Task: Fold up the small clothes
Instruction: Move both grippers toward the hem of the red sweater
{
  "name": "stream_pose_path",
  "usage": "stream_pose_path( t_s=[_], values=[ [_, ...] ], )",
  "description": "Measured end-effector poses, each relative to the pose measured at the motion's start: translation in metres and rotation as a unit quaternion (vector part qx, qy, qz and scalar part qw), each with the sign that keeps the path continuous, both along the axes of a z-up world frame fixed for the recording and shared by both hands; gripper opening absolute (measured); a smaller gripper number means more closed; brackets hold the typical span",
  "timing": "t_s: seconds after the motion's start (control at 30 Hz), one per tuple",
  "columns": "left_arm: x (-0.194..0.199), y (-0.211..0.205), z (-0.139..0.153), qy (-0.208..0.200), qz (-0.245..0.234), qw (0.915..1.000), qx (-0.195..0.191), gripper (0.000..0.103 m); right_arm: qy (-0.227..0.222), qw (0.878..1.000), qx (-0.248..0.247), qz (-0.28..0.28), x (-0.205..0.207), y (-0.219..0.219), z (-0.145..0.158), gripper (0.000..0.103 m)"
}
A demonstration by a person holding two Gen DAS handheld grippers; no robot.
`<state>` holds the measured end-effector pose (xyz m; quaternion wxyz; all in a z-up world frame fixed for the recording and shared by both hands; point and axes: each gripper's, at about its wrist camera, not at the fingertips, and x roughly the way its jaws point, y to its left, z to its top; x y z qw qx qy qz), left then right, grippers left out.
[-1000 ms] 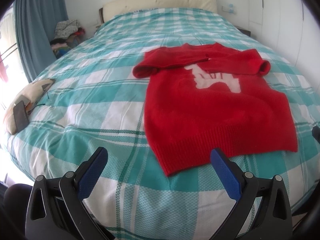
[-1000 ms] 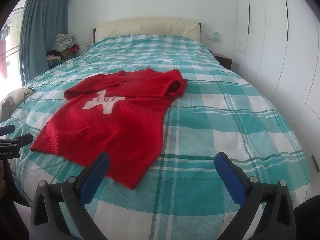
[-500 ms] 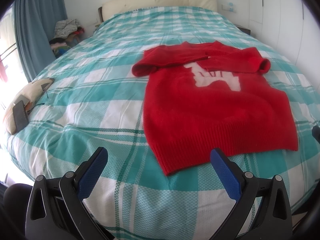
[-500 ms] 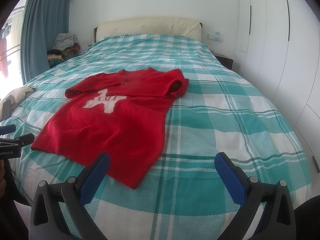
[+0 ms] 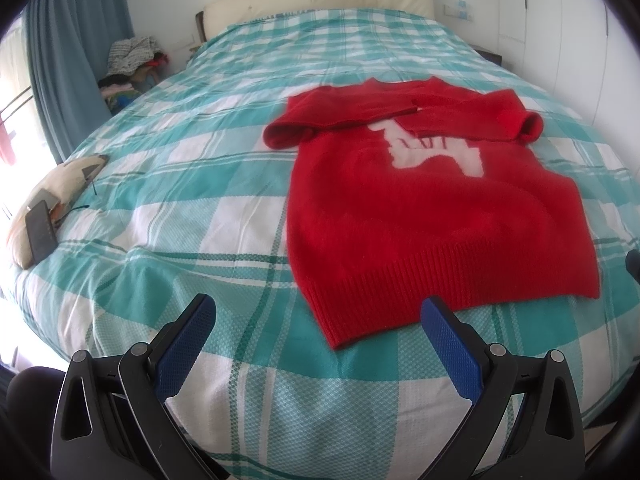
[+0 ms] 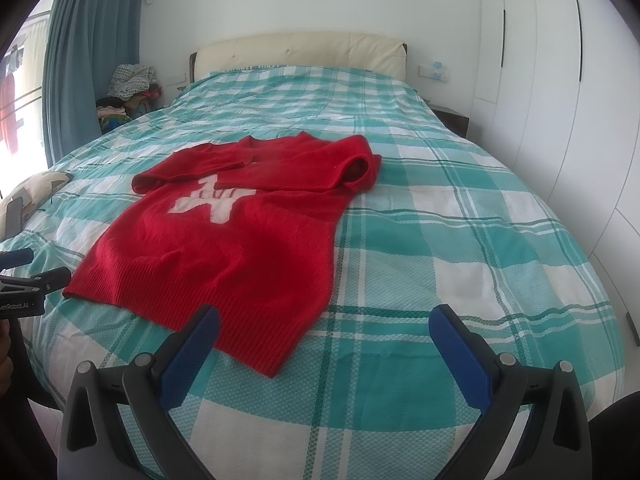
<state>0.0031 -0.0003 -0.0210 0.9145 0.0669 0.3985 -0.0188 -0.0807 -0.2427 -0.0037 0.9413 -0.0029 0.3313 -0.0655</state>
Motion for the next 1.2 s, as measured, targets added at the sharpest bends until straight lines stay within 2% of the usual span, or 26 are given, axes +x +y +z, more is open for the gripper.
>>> stream_pose_path(
  t_s=[0.2, 0.37, 0.53, 0.7, 1.2],
  values=[
    [0.001, 0.0, -0.002, 0.008, -0.001, 1.0, 0.001, 0.103, 0.004, 1.0, -0.004, -0.002, 0.002, 0.0, -0.001, 0.103],
    [0.003, 0.002, -0.006, 0.027, 0.0, 0.9996, -0.006, 0.103, 0.024, 0.999, -0.038, -0.031, 0.006, -0.001, -0.005, 0.103],
    [0.006, -0.006, -0.008, 0.036, -0.002, 0.9994, 0.004, 0.103, 0.044, 0.996, -0.053, -0.052, 0.007, -0.009, -0.009, 0.103],
    [0.006, -0.01, -0.009, 0.04, -0.006, 0.9991, 0.009, 0.103, 0.061, 0.995, -0.05, -0.059, 0.009, -0.016, -0.014, 0.103],
    [0.01, -0.009, -0.01, 0.048, -0.007, 0.9988, 0.007, 0.103, 0.075, 0.994, -0.055, -0.06, 0.012, -0.015, -0.018, 0.103]
  ],
)
